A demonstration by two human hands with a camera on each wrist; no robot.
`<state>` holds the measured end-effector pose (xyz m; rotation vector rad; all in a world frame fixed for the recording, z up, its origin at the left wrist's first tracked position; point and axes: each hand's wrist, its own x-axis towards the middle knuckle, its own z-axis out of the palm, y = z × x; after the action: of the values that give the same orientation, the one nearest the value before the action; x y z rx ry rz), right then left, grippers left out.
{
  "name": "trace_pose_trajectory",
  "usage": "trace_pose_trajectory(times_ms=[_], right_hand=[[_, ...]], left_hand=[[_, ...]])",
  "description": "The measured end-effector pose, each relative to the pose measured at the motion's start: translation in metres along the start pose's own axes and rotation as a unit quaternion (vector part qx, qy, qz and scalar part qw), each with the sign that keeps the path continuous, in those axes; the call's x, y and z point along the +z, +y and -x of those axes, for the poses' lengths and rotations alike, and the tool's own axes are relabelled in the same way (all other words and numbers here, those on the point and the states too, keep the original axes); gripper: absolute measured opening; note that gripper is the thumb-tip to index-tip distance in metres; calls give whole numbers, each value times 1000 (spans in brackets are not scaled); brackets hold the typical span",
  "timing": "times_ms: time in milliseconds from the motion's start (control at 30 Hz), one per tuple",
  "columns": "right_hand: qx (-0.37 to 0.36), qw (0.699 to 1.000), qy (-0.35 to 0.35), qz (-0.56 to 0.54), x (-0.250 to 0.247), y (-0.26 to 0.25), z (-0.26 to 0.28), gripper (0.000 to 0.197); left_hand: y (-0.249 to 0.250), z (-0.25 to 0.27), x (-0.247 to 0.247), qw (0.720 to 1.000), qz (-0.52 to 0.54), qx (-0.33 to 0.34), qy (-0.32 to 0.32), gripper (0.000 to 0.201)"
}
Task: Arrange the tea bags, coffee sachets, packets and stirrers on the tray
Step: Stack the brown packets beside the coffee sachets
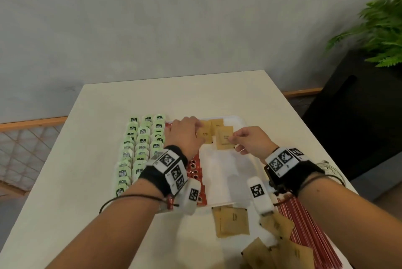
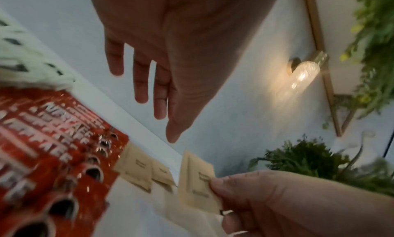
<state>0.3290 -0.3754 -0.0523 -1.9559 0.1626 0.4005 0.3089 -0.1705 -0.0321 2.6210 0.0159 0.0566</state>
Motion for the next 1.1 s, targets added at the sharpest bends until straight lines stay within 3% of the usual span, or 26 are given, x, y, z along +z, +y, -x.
trace_pose_trajectory(times_ms=[67,200,367,633,800,1000,1100], right_hand=[[24,1000,15,14,1,4,-20,10],[57,997,35,35,11,6,-45,13],[44,998,32,42,13,7,-56,11],[31,997,29,61,13,4,-57,13],[11,995,66,76,17,2,-40,17],[-52,997,51,29,4,2,21,18],[-85,994,19,58,-3,11,64,10]], left_hand=[[1,-20,0,996,-95,4,4,31],[5,-46,13,974,-219,18,-59,32],[7,-57,28,952,-284,30,-105,32],[6,-62,30,947,-298,14,-115,27],[19,-41,16,949,-295,38,-99,30],[54,19,-8,958,-255,118,-64,29],[56,57,-13,974,-163,101,-121,24]])
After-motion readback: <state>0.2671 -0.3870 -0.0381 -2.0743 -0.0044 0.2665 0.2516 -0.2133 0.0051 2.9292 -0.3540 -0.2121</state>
